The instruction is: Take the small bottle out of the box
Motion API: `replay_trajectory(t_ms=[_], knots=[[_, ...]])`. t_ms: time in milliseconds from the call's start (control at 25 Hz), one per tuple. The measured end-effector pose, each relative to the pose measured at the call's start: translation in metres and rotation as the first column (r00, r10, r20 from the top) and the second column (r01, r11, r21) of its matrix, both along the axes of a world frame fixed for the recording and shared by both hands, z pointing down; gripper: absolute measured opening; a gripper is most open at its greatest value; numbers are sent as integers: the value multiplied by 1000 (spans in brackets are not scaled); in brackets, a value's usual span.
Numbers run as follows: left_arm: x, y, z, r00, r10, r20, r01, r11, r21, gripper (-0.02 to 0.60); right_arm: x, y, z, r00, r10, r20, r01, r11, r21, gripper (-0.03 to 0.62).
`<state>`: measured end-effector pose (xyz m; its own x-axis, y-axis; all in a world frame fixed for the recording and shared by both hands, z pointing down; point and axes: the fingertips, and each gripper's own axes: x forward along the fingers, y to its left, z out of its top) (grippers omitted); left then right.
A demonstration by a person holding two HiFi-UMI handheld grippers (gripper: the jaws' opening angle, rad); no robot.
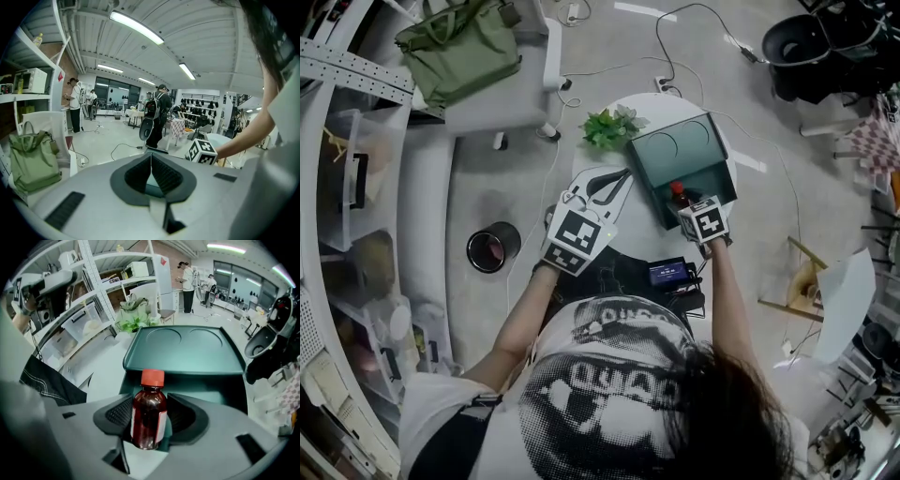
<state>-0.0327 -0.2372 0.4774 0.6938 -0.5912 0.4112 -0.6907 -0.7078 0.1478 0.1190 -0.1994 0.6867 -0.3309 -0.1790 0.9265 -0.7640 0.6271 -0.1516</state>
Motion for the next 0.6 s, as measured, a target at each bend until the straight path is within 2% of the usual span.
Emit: replay_trajectory(t_ms=[360, 600], knots=[[5, 28, -9, 1000, -9, 14, 9, 1000, 21, 14, -2, 6, -62, 988, 60, 142, -79, 988, 134, 228], [19, 63, -12, 999, -22, 25, 22, 1000, 21, 14, -7, 33, -103, 964, 72, 257, -126, 972, 200, 227]])
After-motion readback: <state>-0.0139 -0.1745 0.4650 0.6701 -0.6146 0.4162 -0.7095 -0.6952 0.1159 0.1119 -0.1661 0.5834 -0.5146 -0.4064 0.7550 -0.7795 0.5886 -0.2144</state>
